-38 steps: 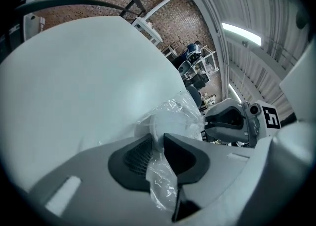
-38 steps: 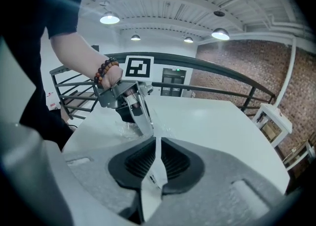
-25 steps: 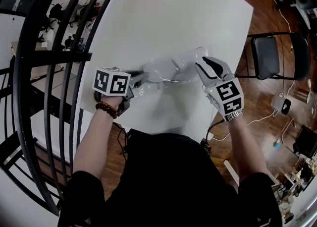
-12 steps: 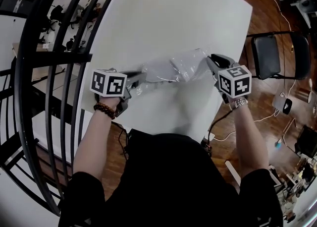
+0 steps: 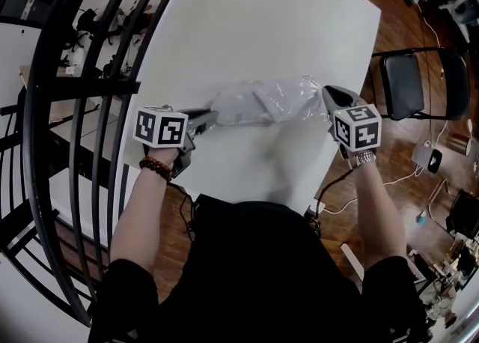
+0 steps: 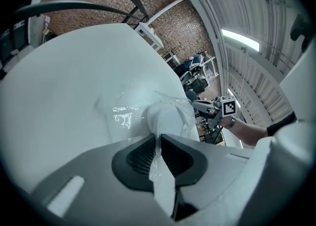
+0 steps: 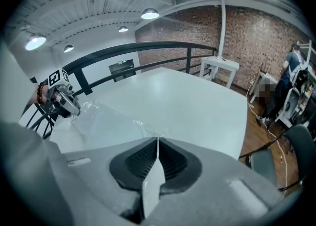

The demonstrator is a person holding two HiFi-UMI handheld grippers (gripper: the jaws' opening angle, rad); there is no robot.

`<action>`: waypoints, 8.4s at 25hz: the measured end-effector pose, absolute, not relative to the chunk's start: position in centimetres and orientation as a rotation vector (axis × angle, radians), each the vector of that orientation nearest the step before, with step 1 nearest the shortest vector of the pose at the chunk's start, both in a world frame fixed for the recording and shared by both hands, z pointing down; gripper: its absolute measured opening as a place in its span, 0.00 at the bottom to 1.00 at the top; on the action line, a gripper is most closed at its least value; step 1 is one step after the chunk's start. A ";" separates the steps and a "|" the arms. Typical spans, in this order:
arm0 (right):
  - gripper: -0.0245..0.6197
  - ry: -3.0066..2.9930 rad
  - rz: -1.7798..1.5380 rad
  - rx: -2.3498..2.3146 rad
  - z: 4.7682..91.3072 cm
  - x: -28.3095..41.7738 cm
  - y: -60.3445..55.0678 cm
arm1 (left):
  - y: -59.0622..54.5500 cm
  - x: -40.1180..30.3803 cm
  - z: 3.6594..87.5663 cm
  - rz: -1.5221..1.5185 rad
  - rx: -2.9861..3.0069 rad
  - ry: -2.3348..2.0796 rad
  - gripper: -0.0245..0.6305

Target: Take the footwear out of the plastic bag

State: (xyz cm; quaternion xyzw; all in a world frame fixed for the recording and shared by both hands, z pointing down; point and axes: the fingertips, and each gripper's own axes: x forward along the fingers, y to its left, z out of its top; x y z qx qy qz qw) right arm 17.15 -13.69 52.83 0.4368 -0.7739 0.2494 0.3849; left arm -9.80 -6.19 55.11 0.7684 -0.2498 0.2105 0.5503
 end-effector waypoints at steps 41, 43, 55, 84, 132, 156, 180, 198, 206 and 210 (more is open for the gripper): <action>0.03 -1.673 0.614 1.346 53.4 27.9 -11.8 | -4.1 -17.6 54.4 0.250 1.677 -0.738 0.11; 0.03 -1.657 0.623 1.362 53.5 28.5 -11.5 | -4.1 -18.3 54.4 0.232 1.665 -0.752 0.11; 0.03 -1.589 0.655 1.434 53.4 30.7 -10.4 | -3.8 -21.8 54.5 0.061 1.572 -0.859 0.11; 0.03 -1.499 0.675 1.495 53.6 33.4 -9.5 | -3.2 -26.0 53.1 -0.467 1.374 -1.019 0.10; 0.36 -1.958 0.345 0.805 53.2 8.2 -13.0 | -0.6 -21.0 52.4 0.065 1.619 -1.163 0.34; 0.36 -1.835 0.364 0.808 56.0 12.4 -11.6 | -4.6 -17.0 57.2 0.336 1.614 -1.165 0.06; 0.34 -1.782 0.433 0.848 56.4 19.7 -9.7 | -5.7 -13.1 54.4 0.270 1.763 -1.057 0.17; 0.33 -1.945 0.286 0.483 56.6 16.4 -5.1 | -3.6 -3.5 55.9 0.287 1.683 -0.703 0.41; 0.33 -1.965 0.281 0.437 56.6 15.6 -4.5 | -3.6 -3.0 55.8 0.263 1.667 -0.684 0.22; 0.33 -1.983 0.295 0.450 56.7 15.2 -4.8 | -3.6 -3.8 55.3 0.228 1.667 -0.673 0.14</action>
